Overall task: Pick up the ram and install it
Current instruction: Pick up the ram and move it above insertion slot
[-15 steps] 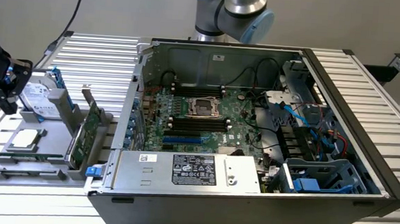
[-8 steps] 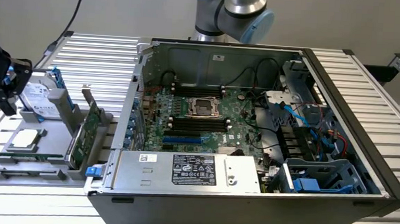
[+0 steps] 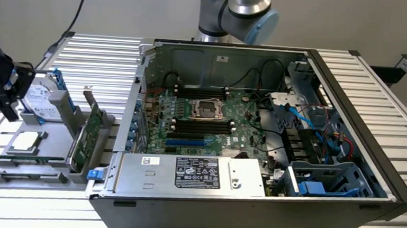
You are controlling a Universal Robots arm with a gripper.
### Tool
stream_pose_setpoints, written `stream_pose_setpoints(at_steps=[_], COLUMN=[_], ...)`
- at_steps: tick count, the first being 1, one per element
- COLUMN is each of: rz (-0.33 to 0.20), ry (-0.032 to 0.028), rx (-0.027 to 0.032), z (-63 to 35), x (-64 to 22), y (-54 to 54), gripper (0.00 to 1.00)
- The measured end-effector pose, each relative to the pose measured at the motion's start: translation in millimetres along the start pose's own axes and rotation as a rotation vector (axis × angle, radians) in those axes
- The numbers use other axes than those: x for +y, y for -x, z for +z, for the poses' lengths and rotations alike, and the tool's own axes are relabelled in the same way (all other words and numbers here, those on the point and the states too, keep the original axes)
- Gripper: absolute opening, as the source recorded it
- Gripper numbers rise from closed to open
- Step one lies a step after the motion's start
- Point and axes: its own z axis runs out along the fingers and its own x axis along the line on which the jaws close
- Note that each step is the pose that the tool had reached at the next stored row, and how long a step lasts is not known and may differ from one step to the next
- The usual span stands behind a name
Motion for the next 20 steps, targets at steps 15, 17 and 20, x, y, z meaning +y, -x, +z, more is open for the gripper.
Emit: stream_pose_setpoints(at_steps=[15, 17, 20], rz=[-0.272, -0.308, -0.363], ry=[-0.0079, -0.0089, -0.0105], rx=[0.0134, 0.0150, 0.0178], z=[12.6, 14.1, 16.0], x=[-0.6, -0.7, -0.8], y=[0.4, 0.4, 0.5], gripper=[0.11, 0.11, 0.11])
